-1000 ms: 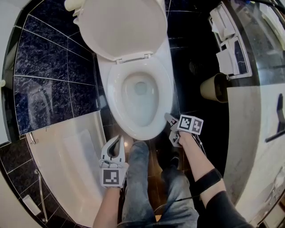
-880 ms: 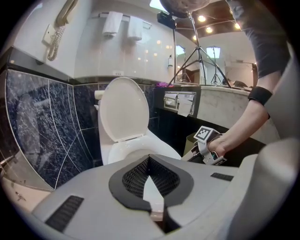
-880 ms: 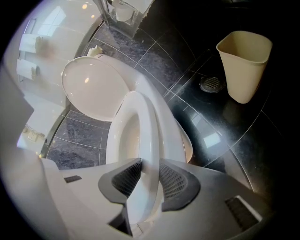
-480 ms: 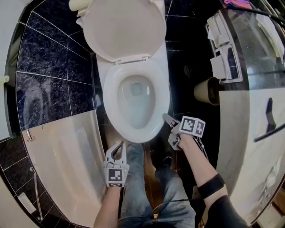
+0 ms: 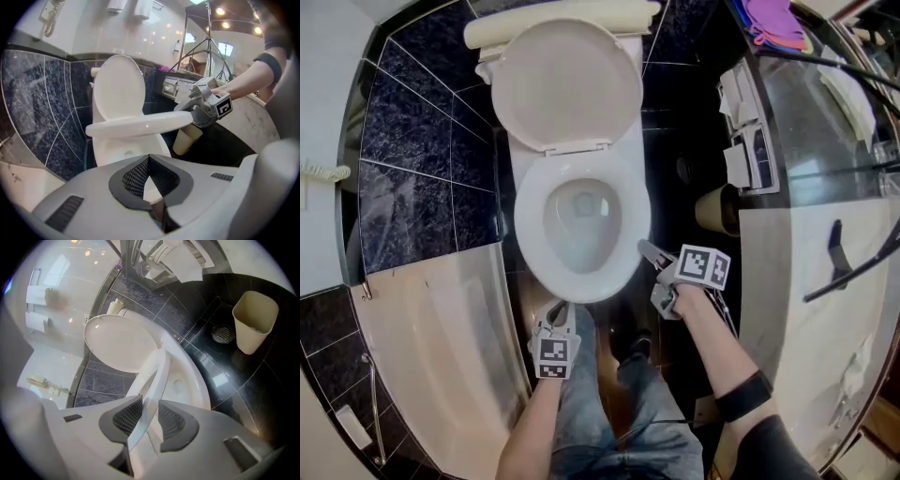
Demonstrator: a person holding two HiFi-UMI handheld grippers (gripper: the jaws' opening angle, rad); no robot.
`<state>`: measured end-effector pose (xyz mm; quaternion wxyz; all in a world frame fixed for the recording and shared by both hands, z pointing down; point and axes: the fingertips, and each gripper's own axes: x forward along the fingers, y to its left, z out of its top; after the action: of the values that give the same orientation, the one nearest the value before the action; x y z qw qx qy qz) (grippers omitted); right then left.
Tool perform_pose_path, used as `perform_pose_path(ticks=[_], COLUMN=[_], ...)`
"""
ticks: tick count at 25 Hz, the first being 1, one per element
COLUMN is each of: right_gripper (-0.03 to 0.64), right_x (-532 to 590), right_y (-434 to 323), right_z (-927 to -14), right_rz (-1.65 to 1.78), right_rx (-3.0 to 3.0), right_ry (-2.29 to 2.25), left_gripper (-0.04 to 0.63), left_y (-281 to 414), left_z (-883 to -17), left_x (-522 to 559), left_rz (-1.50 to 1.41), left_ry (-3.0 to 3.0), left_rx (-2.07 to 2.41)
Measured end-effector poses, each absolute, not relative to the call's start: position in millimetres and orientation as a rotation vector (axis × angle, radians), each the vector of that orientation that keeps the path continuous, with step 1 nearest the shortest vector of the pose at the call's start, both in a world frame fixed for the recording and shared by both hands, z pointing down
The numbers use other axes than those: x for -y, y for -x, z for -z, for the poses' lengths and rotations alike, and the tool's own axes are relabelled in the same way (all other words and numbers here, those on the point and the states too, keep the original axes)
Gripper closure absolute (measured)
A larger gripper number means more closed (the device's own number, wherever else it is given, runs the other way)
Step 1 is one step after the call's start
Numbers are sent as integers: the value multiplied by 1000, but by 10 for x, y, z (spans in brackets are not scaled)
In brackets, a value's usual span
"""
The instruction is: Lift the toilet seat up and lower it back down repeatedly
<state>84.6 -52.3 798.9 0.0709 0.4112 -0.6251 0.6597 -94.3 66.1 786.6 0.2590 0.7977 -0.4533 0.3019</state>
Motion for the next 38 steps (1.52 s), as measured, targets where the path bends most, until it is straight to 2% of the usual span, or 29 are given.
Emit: perform_pose_path(ticks=[14, 22, 28, 38], right_gripper=[476, 534, 599, 601], right_x=[768, 1104, 1331, 1599], right_y=[-866, -812, -737, -589], right_z=[-7587, -6630, -5902, -5227], right_rz=[-1990, -1829, -1476, -653], right_rx=[1848, 2029, 2189, 2237], right_ry=[-1327, -1295, -1309, -1266], left_gripper=[604, 604, 604, 603], left_y=[938, 1050, 1068, 1056], left_z=[-7192, -6835, -6402, -5897], left_x=[-98, 253, 806, 1707], left_rz=[-722, -696, -679, -646], left_ry=[-2180, -2154, -2192, -2266], left_rx=[1292, 1345, 1351, 1354])
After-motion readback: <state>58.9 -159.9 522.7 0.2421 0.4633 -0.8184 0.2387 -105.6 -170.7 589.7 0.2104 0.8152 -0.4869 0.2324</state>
